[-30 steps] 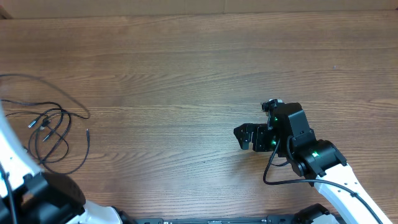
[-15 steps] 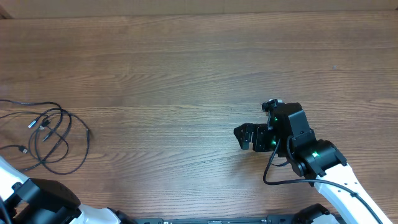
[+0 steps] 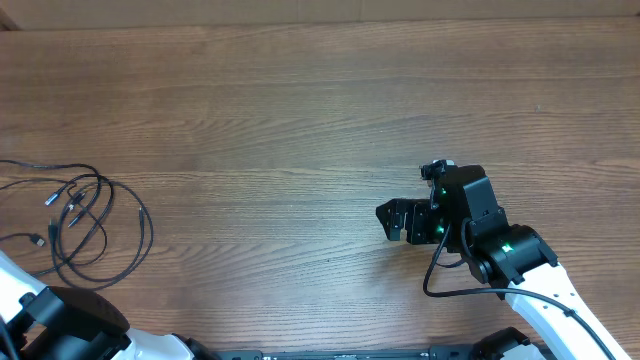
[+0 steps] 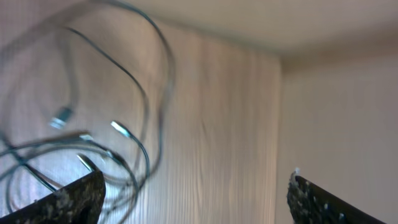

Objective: Untangle cables

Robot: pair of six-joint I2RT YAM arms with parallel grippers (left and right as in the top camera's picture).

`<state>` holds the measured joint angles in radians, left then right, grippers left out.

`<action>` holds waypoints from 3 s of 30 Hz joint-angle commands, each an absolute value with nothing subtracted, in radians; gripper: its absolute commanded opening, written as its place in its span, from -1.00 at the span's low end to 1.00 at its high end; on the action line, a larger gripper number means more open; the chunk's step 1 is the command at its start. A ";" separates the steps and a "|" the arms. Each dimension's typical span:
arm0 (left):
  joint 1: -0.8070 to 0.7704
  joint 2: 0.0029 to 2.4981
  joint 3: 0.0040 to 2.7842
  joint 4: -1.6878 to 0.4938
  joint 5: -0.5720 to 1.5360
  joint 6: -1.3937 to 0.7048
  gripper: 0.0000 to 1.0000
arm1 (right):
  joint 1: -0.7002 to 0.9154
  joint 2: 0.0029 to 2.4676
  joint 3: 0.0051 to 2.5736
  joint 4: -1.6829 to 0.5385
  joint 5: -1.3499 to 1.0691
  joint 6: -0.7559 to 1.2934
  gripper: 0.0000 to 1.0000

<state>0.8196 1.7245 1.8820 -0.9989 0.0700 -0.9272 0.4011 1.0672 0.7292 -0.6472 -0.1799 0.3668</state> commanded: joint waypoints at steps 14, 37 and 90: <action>0.318 1.741 1.886 -1.118 0.551 -0.086 0.99 | 0.404 1.064 0.733 -0.609 -0.185 0.371 1.00; -0.187 1.745 1.871 -1.607 0.052 -0.143 0.99 | 0.396 1.393 1.056 -0.805 -0.060 0.263 1.00; -0.249 0.615 0.890 -1.044 -0.114 -0.270 0.99 | 0.130 0.585 0.889 -0.999 -0.087 0.208 1.00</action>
<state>-0.2474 0.6117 0.9009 -1.0435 -0.1020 -0.2569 0.1326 0.5858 0.8936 -0.9989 -0.0818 0.2123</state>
